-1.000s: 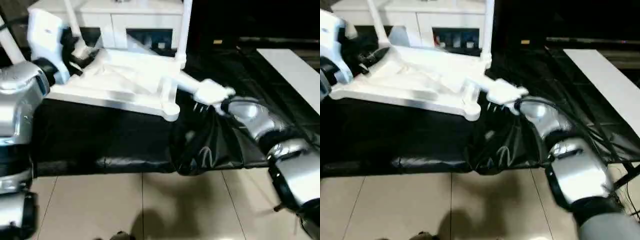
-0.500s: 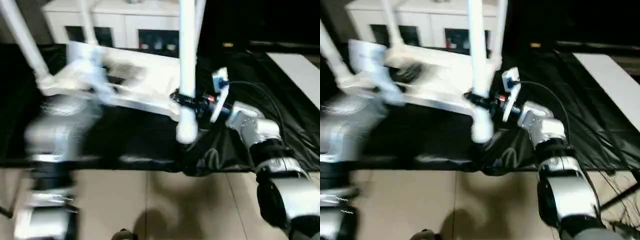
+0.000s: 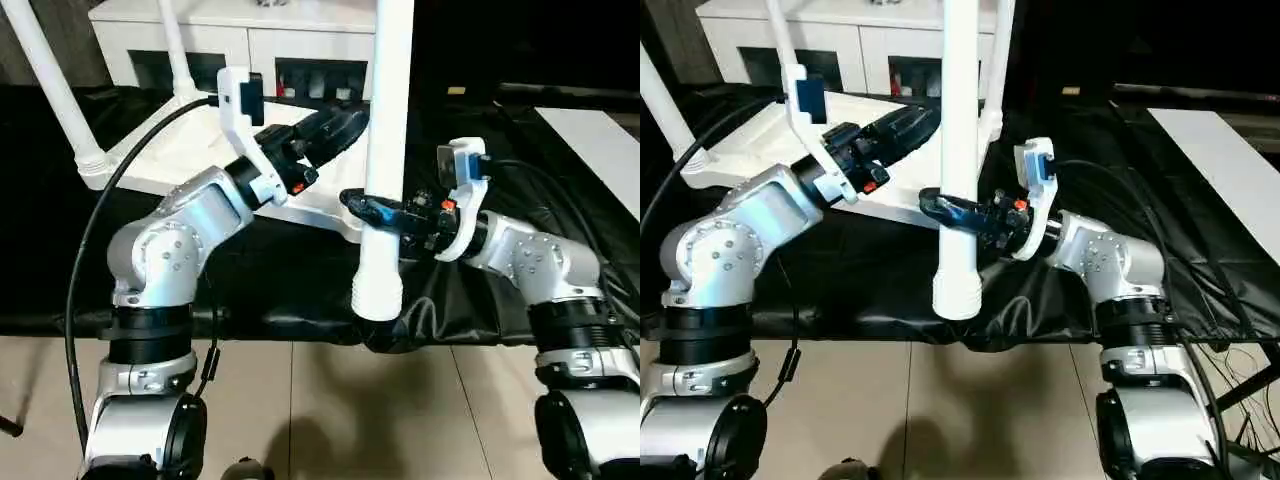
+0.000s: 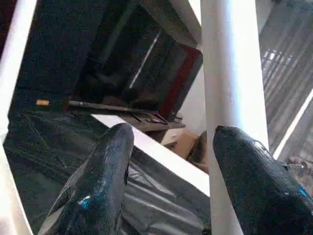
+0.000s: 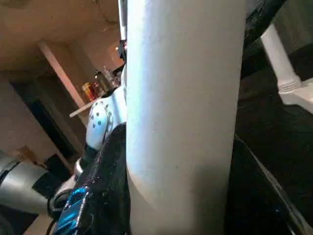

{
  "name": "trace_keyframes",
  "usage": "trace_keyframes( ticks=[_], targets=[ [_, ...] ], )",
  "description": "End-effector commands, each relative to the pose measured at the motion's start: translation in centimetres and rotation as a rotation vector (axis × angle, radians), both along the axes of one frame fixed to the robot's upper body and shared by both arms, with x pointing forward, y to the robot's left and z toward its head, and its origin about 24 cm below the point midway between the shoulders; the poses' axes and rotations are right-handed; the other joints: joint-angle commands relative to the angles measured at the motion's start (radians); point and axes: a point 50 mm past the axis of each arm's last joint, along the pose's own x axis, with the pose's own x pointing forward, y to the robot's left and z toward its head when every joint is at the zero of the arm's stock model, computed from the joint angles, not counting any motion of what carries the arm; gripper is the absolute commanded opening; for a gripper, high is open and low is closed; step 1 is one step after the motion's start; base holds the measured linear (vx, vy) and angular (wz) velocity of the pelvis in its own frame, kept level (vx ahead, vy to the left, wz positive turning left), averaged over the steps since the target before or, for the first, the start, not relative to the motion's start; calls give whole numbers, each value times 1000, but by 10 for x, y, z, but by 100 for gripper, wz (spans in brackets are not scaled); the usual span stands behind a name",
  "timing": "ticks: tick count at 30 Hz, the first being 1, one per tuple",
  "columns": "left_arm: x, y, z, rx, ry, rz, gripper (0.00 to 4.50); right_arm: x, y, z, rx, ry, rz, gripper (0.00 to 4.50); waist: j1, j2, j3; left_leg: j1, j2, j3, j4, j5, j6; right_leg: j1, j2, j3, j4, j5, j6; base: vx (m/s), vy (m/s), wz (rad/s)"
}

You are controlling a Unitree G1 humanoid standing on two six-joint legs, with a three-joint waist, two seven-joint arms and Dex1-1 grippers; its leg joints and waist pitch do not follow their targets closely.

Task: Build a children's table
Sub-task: Move to table

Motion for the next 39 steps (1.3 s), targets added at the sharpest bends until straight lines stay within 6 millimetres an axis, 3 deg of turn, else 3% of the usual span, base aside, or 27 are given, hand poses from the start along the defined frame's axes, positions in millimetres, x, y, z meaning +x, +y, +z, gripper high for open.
trace_keyframes(
  ticks=[1, 10, 17, 24, 26, 27, 31, 33, 39],
  targets=[
    [-8, -13, 8, 22, -36, -91, 304, -4, 3, 6, -12, -15, 21, 179, 3, -13, -75, 41, 38, -13, -78, -198, -18, 32, -77, 36, -87, -187, -192, 0, 0, 0],
    [-15, -19, 11, 15, -38, -150, 304, -5, 8, 8, -33, -10, 25, 179, 2, -17, -71, 41, 38, -13, -81, -218, -36, 31, -80, 37, -90, -228, -182, 0, 0, 0],
    [-21, -19, 14, -4, -51, -195, 304, 2, 11, 5, -84, -15, -46, 179, 0, -18, -71, 40, 38, -13, -83, -214, -46, 31, -78, 38, -88, -207, -181, 0, 0, 0],
    [-16, -20, 9, 74, -46, -136, 304, 8, 16, 6, -148, -71, -126, 179, -2, -13, -71, 41, 39, -15, -86, -226, -56, 30, -77, 38, -89, -212, -165, 0, 0, 0],
    [-11, -21, 7, 102, -44, -81, 304, 10, 19, 5, -183, -106, -172, 179, -4, -11, -71, 42, 39, -15, -86, -231, -61, 28, -77, 38, -89, -213, -162, 0, 0, 0],
    [-1, -21, 4, 118, -7, 27, 304, 14, 26, 5, -238, -166, -255, 179, -4, -9, -71, 42, 40, -15, -86, -232, -67, 28, -79, 40, -89, -206, -162, 0, 0, 0],
    [9, -19, 4, 94, 33, 139, 304, 17, 33, 2, -298, -225, -330, 179, -7, -12, -71, 40, 38, -16, -86, -235, -74, 31, -78, 39, -89, -194, -158, 0, 0, 0],
    [21, -13, 1, 78, 65, 281, 304, 22, 43, -4, -380, -315, -468, 179, -8, -12, -73, 39, 37, -15, -84, -220, -76, 28, -77, 40, -89, -167, -154, 0, 0, 0],
    [33, -2, 2, 54, 96, 436, 258, 25, 55, -6, -411, -378, -641, 178, -6, -11, -77, 40, 36, -13, -83, -185, -52, 32, -74, 40, -84, -106, -164, 0, 0, 0]
  ],
)
